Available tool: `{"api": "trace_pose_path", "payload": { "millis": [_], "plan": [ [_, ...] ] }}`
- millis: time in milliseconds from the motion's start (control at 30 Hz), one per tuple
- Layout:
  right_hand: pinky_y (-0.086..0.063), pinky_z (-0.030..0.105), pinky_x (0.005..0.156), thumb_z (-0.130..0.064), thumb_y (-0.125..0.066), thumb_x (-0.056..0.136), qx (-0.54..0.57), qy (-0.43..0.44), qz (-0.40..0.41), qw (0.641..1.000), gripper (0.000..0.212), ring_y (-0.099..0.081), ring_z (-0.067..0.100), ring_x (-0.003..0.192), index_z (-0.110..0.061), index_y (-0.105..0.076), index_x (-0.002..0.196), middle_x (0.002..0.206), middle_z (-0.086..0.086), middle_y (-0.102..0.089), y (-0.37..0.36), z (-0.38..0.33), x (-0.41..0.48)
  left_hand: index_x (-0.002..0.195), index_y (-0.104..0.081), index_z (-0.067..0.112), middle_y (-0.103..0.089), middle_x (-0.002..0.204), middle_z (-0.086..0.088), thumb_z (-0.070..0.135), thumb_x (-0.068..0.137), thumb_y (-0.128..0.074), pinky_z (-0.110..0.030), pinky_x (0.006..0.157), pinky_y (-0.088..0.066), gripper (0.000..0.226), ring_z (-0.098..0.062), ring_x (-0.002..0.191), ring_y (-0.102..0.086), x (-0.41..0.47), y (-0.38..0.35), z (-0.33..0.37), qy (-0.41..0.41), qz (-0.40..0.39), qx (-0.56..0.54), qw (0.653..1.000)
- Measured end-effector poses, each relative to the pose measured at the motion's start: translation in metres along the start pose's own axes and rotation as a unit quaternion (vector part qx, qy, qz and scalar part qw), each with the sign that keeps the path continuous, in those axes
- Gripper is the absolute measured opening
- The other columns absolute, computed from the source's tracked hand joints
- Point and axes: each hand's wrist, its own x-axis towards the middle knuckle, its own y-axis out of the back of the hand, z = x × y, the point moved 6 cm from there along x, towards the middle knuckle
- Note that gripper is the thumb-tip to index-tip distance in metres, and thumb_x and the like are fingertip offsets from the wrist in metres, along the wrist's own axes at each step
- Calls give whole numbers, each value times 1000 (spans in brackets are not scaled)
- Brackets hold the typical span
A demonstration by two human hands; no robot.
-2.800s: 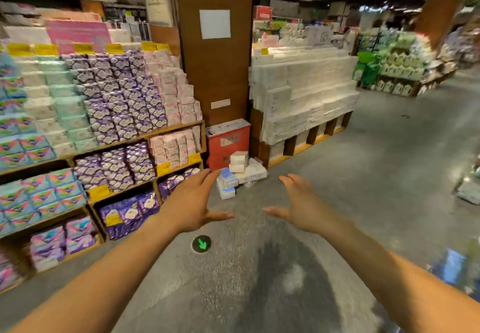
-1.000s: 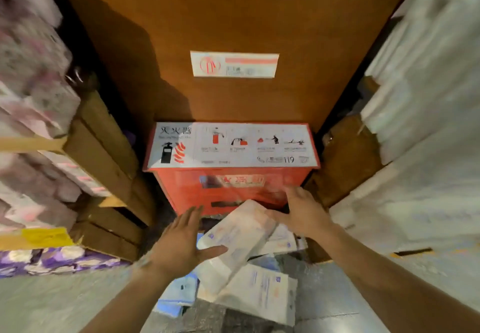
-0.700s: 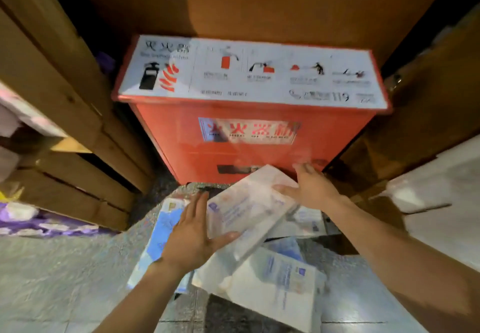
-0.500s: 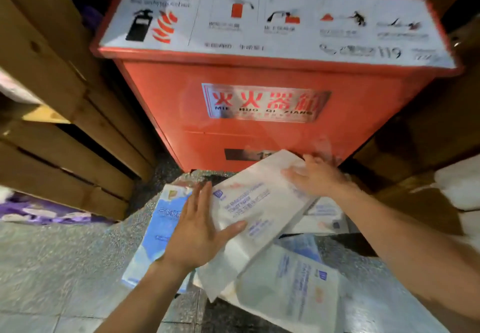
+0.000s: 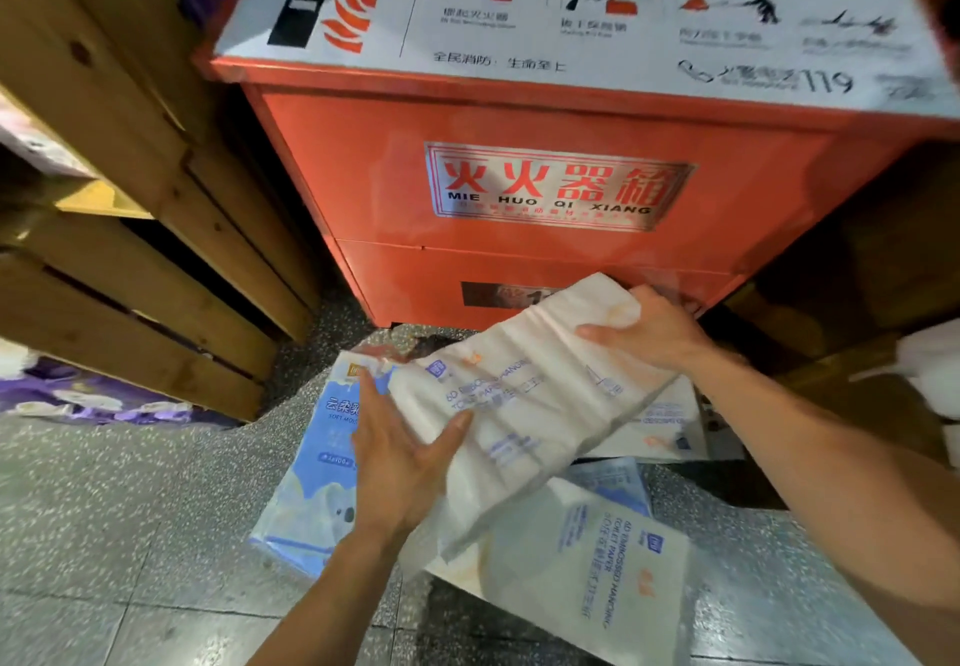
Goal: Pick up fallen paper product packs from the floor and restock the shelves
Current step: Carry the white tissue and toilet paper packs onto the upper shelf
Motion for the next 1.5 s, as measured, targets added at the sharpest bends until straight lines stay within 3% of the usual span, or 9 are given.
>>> {"api": "trace_pose_path", "payload": {
  "millis": [133, 233, 400, 767, 900, 1000, 1133, 1267, 1500],
  "plan": [
    [-56, 38, 86, -100, -68, 37, 2, -1, -17, 1000, 117, -66, 17, 105, -21, -63, 122, 118, -6, -70, 3, 14, -15, 153, -29, 22, -39, 158, -2, 103, 57, -38, -57, 121, -22, 126, -27, 148, -32, -7, 1, -16, 70, -36, -22, 997],
    [-59, 41, 78, -99, -70, 35, 9, 5, -33, 999, 100, -70, 14, 88, -21, -70, 98, 92, -8, -74, 4, 11, -34, 156, -26, 29, -39, 158, 3, 103, 58, -42, -53, 119, -29, 124, -25, 144, -39, -16, 10, -8, 113, -55, -83, 989],
    [-54, 41, 82, -89, -77, 43, 42, 0, -20, 999, 108, -59, 19, 103, -18, -49, 119, 111, -4, -57, 39, -37, -116, 123, -50, 43, -63, 123, 7, 49, 84, -77, -46, 95, -52, 48, -23, 112, -65, -53, 64, 44, 114, -52, -231, 965],
    [-56, 34, 89, -49, -92, 66, 238, 44, -7, 970, 67, -69, 7, 101, -28, -63, 123, 110, -13, -74, 226, -219, -370, 127, -55, 24, -72, 116, -7, 28, 74, -80, -51, 83, -61, 59, -29, 103, -72, -198, 356, 257, -4, -84, -251, 964],
    [-54, 18, 70, -25, -85, 80, 281, 103, -46, 953, 28, -71, 1, 90, -34, -69, 101, 98, -15, -75, 279, -298, -464, 128, -56, 24, -73, 113, -2, 34, 69, -82, -38, 74, -61, 66, -22, 97, -74, -264, 473, 323, -48, -32, -231, 971],
    [-57, 31, 82, -33, -84, 81, 296, 144, -71, 942, 25, -73, 8, 92, -34, -71, 102, 98, -13, -78, 299, -352, -515, 120, -62, 19, -76, 108, -6, 31, 67, -83, -38, 71, -62, 58, -27, 93, -75, -319, 546, 345, -64, 17, -246, 967],
    [-59, 27, 71, -29, -80, 86, 308, 212, -116, 920, 23, -74, 5, 80, -25, -69, 106, 98, -6, -78, 309, -434, -578, 121, -64, 13, -78, 105, -6, 30, 67, -83, -35, 70, -60, 60, -24, 90, -75, -402, 624, 349, -78, 104, -272, 954],
    [-60, 46, 89, -50, -90, 69, 272, 305, -179, 895, 68, -75, 21, 100, -19, -65, 124, 112, 2, -77, 289, -522, -647, 125, -61, 13, -77, 108, -7, 39, 61, -81, -32, 66, -60, 72, -25, 90, -76, -486, 701, 329, -80, 180, -292, 936],
    [-58, 45, 93, -65, -89, 58, 189, 433, -241, 848, 103, -68, 18, 109, -19, -46, 139, 125, -1, -66, 197, -677, -798, 129, -56, 6, -74, 113, -15, 33, 75, -74, -45, 82, -62, 63, -34, 102, -71, -626, 843, 225, -42, 331, -318, 888]
  ]
}}
